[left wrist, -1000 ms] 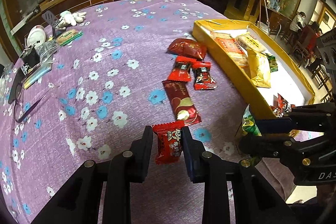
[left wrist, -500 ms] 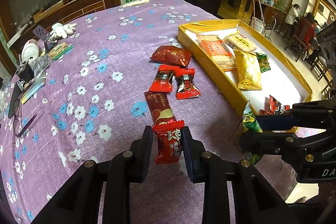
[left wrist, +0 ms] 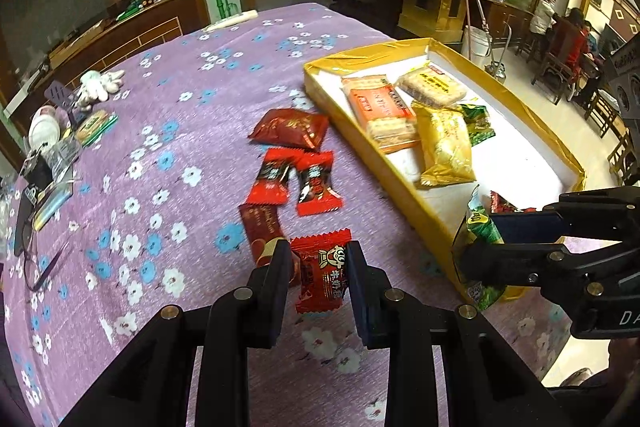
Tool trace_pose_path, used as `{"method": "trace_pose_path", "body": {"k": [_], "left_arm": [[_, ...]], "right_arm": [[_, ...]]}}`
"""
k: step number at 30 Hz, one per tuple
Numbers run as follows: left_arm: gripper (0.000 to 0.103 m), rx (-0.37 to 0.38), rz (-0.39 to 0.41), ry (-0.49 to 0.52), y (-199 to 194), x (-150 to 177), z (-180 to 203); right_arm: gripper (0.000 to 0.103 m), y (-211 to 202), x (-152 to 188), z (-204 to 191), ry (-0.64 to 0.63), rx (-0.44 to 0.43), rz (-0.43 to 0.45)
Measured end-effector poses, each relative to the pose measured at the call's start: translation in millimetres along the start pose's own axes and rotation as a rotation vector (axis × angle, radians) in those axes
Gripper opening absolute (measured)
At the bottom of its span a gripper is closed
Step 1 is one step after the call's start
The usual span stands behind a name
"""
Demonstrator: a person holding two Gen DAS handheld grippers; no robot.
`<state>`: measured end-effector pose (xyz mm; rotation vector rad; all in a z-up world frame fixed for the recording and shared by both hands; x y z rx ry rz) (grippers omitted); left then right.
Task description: Organize snacks
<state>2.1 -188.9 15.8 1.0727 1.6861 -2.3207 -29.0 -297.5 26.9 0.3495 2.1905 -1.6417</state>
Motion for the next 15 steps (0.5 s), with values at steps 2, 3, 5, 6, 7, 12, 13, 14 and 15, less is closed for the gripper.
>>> {"method": "trace_pose_path", "body": {"k": [2,3,5,6,7,12,13,14,15], "left_arm": [[0.028,0.004,0.002,0.009,0.9,-3.5,4.4],[0.028,0.007,0.003,0.013,1.4,-5.6,7.0],[0.028,0.012,0.005,0.022,2.5,-9.1,11.8],[0.028,0.015,0.008,0.027,3.0,-11.6,14.5],[0.028,0.018,0.009,0.031,3.4,-13.6,16.7],[0.028,0.038,0.018,0.046,7.1,-23.7,27.5],[0.028,0.042,0.018,0.046,8.3,-24.8,28.9],[0.028,0.044,0.018,0.046,9.5,-25.6,30.1],[0.028,0.046,0.018,0.043,10.6,-26.3,30.6]], "right_arm": [[0.033,-3.0,-0.2,5.1,0.011,0.001,0.008],[0.033,-5.1,-0.5,8.1,0.017,0.001,0.013],[0.033,-7.7,-1.1,13.3,0.025,0.006,0.020],[0.033,-9.1,-1.2,16.1,0.032,0.006,0.023],[0.033,-10.7,-1.5,19.8,0.040,0.010,0.027],[0.028,-18.6,-1.8,35.8,0.073,0.013,0.042],[0.026,-19.6,-1.3,39.0,0.079,0.013,0.042],[0.025,-20.2,-0.8,41.6,0.082,0.014,0.041],[0.025,-21.2,-0.5,44.0,0.085,0.017,0.039]]}}
Point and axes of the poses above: each gripper's, at about its wrist camera, not at the fingertips, and y roughly the way its jaws point, z to its right, x to its underside, the point moved 8 cm from there along y, roughly the way its jaws point, and after that the axes turned 11 degrees about x, right-handed, at the moved point
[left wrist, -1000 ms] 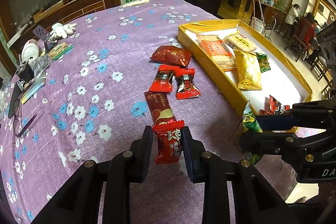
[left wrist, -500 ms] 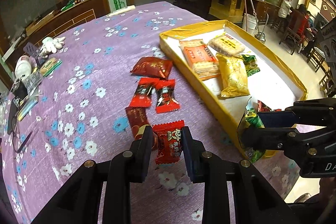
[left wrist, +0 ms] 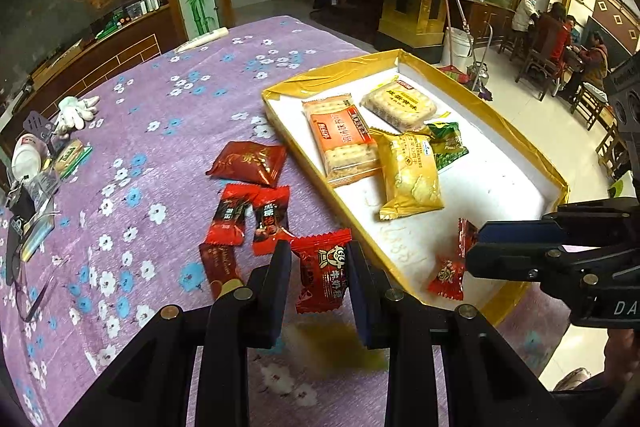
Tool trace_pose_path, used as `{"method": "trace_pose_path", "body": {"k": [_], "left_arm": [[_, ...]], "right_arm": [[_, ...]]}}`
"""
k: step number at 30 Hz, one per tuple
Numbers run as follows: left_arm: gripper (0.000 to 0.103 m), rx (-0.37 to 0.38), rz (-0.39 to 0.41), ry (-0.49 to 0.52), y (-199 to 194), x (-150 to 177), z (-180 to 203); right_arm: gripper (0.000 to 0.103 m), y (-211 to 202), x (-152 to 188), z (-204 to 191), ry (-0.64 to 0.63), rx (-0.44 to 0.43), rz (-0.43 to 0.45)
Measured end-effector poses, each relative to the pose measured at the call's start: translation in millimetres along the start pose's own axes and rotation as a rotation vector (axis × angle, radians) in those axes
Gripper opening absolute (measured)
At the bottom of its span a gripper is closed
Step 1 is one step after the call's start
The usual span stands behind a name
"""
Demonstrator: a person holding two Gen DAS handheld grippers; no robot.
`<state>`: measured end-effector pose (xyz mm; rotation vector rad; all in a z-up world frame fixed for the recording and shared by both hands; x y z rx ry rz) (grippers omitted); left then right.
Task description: Organize snacks
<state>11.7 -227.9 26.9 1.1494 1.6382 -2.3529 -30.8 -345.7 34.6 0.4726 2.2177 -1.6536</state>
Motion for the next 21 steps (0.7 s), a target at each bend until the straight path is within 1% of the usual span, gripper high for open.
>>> {"method": "trace_pose_path", "body": {"k": [2,4,7,12,13,17,19,21], "left_arm": [[0.028,0.002,0.002,-0.012,0.6,-0.2,-1.5],[0.028,-0.001,0.006,-0.033,-0.7,0.0,-7.2],[0.028,-0.016,0.016,-0.066,-5.2,1.2,-20.2],[0.028,-0.064,0.047,-0.128,-23.7,7.0,-51.6],[0.028,-0.071,0.049,-0.141,-27.0,9.2,-57.1],[0.028,-0.098,0.060,-0.183,-40.7,21.1,-77.0],[0.028,-0.108,0.063,-0.196,-46.7,28.2,-84.4],[0.028,-0.116,0.062,-0.208,-52.2,35.5,-91.8]], "right_arm": [[0.025,-1.8,0.8,2.2,-0.003,-0.010,-0.004],[0.025,-2.3,3.3,-3.9,-0.035,-0.031,-0.015],[0.025,1.7,9.7,-20.5,-0.110,-0.043,-0.039],[0.025,14.0,15.2,-49.0,-0.193,-0.069,-0.080],[0.026,16.8,16.5,-55.6,-0.207,-0.074,-0.090],[0.040,32.2,24.8,-81.9,-0.259,-0.094,-0.142],[0.043,41.1,30.3,-93.2,-0.279,-0.104,-0.174],[0.044,51.9,39.1,-102.1,-0.298,-0.104,-0.216]]}}
Point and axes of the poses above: each gripper's, at about its wrist camera, not at the fingertips, and y roughly the way its jaws point, z to its right, x to its underside, the point moved 8 cm from there along y, roughly the way its jaws point, and after that the axes turned 11 degrees about x, right-handed, at the moved point
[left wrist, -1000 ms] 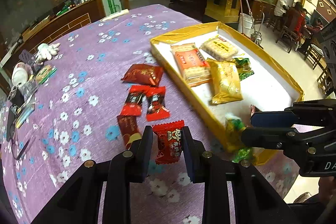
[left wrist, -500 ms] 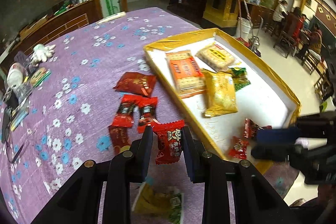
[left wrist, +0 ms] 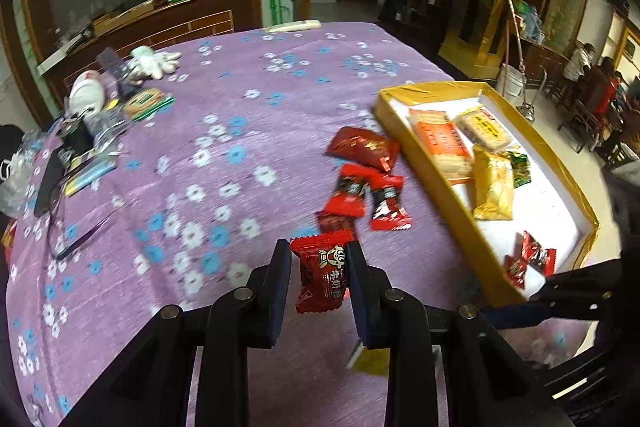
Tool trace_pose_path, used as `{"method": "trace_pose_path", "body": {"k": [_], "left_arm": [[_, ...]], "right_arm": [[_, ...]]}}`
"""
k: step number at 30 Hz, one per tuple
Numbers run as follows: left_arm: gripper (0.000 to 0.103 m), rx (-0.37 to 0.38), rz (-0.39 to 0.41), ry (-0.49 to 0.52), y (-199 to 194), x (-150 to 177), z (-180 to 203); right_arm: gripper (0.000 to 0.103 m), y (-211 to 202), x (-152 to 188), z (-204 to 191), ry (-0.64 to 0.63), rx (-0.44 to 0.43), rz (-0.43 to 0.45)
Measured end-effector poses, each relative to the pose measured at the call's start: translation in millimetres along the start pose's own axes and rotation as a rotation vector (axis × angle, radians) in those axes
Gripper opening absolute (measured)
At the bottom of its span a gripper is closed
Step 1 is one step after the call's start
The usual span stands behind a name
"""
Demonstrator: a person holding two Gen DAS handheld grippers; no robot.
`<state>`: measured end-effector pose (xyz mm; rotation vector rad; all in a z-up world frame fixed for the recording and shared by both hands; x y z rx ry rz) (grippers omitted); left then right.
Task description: Organize snacks
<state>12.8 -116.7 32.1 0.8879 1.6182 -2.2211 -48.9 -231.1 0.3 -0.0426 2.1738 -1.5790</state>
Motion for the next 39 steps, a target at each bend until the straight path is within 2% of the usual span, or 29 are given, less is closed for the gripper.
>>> {"method": "trace_pose_path", "body": {"k": [5,8,12,16,20,25,33,39], "left_arm": [[0.028,-0.013,-0.001,-0.022,-9.8,11.5,-19.5],[0.028,-0.013,-0.008,-0.027,-12.2,17.6,-26.0],[0.028,-0.008,-0.012,-0.022,-15.5,21.2,-30.7],[0.028,-0.005,-0.011,-0.025,-16.9,21.9,-35.8],[0.028,0.005,-0.011,-0.025,-15.1,20.9,-35.0],[0.028,0.024,-0.012,-0.002,-9.9,15.9,-22.7],[0.028,0.060,-0.011,0.049,-3.1,5.5,8.0],[0.028,0.095,-0.014,0.089,5.8,-3.5,38.8]], "right_arm": [[0.046,18.9,-1.3,-18.7,-0.043,0.035,-0.026],[0.054,28.5,-8.3,-27.1,-0.107,0.118,0.001],[0.055,53.5,-6.4,-38.9,-0.198,0.192,-0.034],[0.054,56.9,-1.2,-48.2,-0.257,0.264,0.003],[0.040,47.3,-4.9,-35.1,-0.153,0.199,0.030],[0.035,33.8,-5.4,-24.2,-0.077,0.155,0.060],[0.035,-10.2,-7.5,1.1,0.038,0.126,0.161],[0.035,-45.6,-7.5,53.8,0.231,0.102,0.223]]}}
Point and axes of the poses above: each gripper's, at about its wrist camera, not at the fingertips, and y roughly the way its jaws point, z to its right, x to its underside, the point moved 8 cm from there along y, roughly the way its jaws point, and after that the axes turned 11 degrees about x, right-handed, at the moved point
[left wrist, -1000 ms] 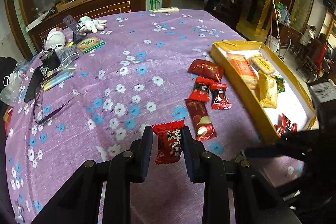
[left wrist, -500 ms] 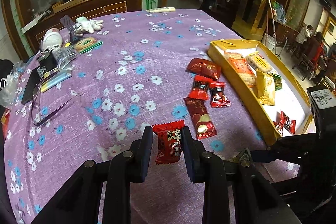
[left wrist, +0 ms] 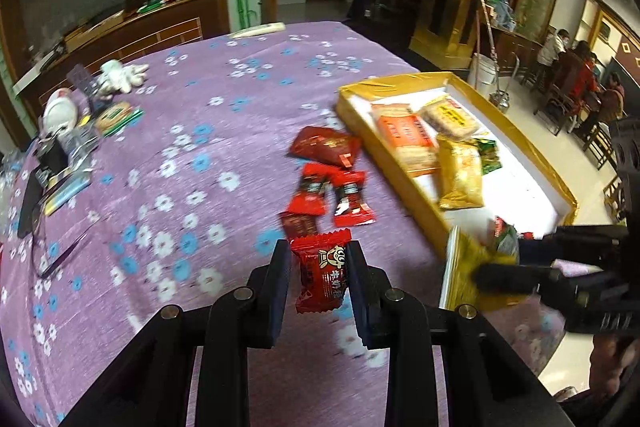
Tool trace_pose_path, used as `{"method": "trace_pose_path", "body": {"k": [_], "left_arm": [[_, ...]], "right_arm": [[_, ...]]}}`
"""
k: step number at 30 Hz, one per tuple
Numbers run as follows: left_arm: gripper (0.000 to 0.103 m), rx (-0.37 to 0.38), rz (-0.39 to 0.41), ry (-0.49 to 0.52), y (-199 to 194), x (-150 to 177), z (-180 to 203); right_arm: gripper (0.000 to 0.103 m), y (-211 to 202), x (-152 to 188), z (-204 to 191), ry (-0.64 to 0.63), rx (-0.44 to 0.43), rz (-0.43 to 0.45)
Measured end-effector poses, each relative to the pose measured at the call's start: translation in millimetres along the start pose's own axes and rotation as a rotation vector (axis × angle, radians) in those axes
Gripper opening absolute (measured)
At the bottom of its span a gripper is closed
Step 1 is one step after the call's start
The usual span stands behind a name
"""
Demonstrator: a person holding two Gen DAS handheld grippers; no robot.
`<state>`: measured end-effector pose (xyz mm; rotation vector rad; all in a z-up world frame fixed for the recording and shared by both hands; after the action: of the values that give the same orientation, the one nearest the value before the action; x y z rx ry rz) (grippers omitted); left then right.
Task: Organize snacks
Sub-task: 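Carry the red candy and green pea packet over the tray with both tools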
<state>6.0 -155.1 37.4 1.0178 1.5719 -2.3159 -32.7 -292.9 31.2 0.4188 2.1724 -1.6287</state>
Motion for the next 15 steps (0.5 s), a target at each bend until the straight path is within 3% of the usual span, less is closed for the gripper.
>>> {"method": "trace_pose_path", "body": {"k": [7,15], "left_arm": [[0.028,0.054,-0.019,0.080,17.7,-13.8,47.3],[0.028,0.150,-0.060,0.181,46.2,-26.7,115.8]], "right_arm": [[0.035,-15.7,-6.6,61.2,0.174,0.057,0.045],[0.035,-25.8,-2.9,119.1,0.282,0.126,0.057]]}}
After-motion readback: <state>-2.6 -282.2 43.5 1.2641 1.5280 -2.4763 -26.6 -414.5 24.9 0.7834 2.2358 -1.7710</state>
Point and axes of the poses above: each gripper's, at about its wrist camera, not at the fingertips, and y roughly the way its jaws point, z to its right, x to its underside, the point moved 8 cm from there along y, roughly the way its jaws point, and after that the axes turned 11 degrees about x, right-handed, at the moved point
